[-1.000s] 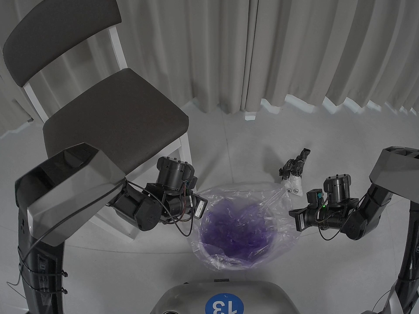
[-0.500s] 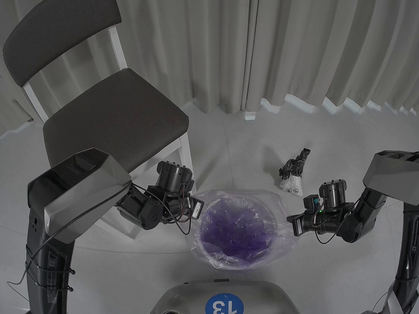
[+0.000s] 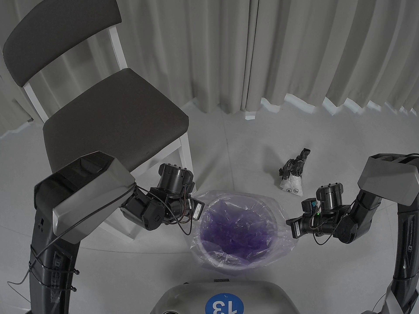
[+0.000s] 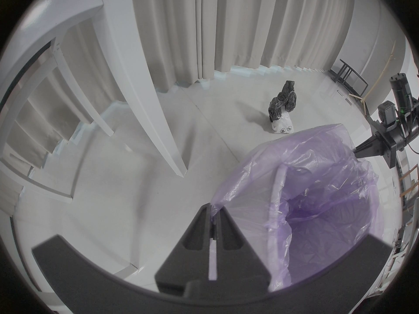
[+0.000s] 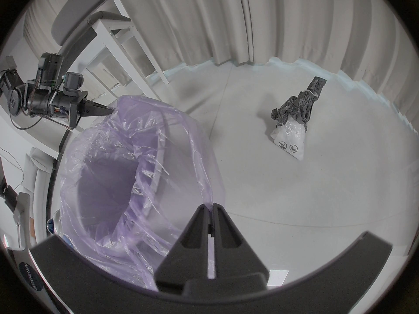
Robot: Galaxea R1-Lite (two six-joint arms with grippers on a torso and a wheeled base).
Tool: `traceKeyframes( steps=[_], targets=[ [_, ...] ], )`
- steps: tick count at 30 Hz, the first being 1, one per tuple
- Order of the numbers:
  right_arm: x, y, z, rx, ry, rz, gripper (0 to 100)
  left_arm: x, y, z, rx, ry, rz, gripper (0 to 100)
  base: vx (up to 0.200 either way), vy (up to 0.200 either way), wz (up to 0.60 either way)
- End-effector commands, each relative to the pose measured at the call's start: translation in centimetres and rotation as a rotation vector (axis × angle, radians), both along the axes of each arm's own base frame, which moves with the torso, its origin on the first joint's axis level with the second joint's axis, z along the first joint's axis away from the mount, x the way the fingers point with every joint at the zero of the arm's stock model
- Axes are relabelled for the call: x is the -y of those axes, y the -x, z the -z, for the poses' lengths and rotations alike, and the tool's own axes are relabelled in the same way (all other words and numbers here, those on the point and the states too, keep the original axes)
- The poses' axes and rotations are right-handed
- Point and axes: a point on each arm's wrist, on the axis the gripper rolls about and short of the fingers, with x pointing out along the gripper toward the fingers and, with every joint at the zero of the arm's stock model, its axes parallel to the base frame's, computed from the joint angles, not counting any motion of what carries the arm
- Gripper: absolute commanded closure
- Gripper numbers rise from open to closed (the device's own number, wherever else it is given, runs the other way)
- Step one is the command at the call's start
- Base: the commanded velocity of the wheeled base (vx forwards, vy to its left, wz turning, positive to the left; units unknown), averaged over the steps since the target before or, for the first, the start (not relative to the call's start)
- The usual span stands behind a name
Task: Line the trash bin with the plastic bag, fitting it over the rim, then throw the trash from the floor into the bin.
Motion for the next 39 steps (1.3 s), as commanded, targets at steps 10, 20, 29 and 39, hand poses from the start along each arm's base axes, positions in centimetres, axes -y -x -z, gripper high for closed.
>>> traceKeyframes(
  steps=[10, 20, 29, 39],
  targets=[
    [0.1, 0.0, 1.5, -0.043, 0.009, 0.0, 100, -0.2, 0.1, 0.9, -0.023, -0.009, -0.004, 100, 0.0, 0.0, 0.0],
    [0.2, 0.4, 1.7, -0.066, 0.019, -0.004, 100, -0.5, 0.6, 1.6, -0.053, -0.012, -0.009, 100, 0.0, 0.0, 0.0],
    [0.2, 0.2, 1.6, -0.058, 0.015, -0.001, 100, -0.5, 0.3, 0.8, -0.035, 0.014, -0.023, 100, 0.0, 0.0, 0.0],
    [1.0, -0.2, -1.6, 0.026, -0.01, 0.026, 100, -0.8, -0.6, -3.1, 0.05, 0.075, -0.044, 100, 0.0, 0.0, 0.0]
  ],
)
